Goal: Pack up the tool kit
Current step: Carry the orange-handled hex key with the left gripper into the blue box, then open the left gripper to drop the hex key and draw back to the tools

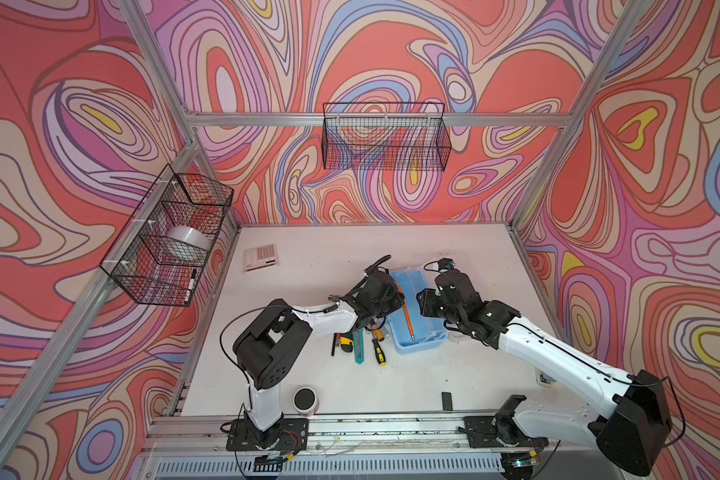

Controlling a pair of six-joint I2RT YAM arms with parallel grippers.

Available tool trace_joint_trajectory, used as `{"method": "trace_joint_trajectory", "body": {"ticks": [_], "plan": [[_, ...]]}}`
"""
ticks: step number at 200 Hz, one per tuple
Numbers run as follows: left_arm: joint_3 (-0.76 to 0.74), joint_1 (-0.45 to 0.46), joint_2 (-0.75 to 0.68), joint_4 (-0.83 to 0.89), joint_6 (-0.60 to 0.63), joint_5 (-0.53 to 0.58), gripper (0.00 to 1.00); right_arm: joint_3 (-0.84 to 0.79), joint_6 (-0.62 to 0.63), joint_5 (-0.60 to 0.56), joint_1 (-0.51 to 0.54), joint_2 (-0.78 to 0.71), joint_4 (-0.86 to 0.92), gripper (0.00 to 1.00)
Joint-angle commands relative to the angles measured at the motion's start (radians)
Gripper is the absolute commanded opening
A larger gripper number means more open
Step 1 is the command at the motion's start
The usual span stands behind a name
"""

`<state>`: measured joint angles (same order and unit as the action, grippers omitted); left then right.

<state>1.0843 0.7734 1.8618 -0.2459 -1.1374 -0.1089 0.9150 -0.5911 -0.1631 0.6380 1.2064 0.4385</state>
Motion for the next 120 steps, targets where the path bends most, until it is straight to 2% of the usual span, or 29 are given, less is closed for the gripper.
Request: {"method": "trace_joint_trajectory", "body": {"ticks": [1, 39, 72, 120], "plan": [[0.041, 0.006, 0.015, 0.011, -0.007, -0.010, 0.16, -0.010, 0.016, 0.007, -0.010, -0.003, -0.005, 0.36], [0.067, 0.006, 0.036, 0.033, 0.001, -0.021, 0.22, -0.005, 0.024, 0.014, -0.023, -0.005, -0.001, 0.36], [0.086, 0.005, 0.041, 0.042, 0.013, -0.030, 0.22, 0.006, 0.034, 0.030, -0.029, -0.002, 0.002, 0.36], [0.102, 0.001, -0.035, 0.115, 0.171, -0.002, 0.32, 0.040, 0.068, 0.053, -0.030, -0.001, 0.019, 0.35]]}}
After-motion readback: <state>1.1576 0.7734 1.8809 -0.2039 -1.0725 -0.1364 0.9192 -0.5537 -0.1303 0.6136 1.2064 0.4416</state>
